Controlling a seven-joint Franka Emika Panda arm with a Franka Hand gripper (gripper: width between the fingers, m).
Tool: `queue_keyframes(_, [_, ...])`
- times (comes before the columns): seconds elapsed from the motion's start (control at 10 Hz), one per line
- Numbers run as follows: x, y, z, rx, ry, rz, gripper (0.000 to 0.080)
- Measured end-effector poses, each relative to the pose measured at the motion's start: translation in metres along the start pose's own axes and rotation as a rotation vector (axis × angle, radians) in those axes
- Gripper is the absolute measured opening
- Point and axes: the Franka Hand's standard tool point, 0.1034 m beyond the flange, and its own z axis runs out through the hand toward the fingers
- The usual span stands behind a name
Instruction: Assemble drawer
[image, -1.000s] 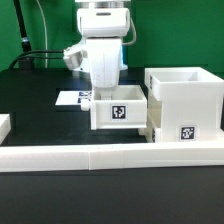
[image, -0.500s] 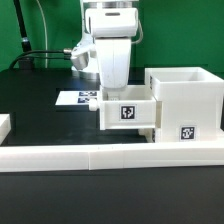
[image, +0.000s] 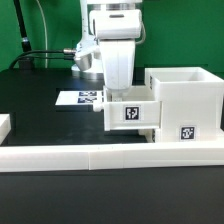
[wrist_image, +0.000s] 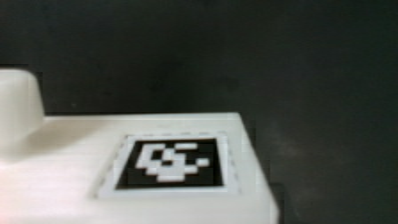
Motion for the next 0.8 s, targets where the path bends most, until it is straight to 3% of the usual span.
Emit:
queue_keyframes(0.4, [0.0043,-0.0009,0.0008,-0.002,0.001,-0.009,0.0044])
queue_keyframes(0.7, [0.0038,-0.0002,0.0003,0.011,-0.004,-0.009,0.0044])
queue_keyframes(0.8, [0.0024,0.0004,-0.0002,0.001,-0.001,-0.002,0.0044])
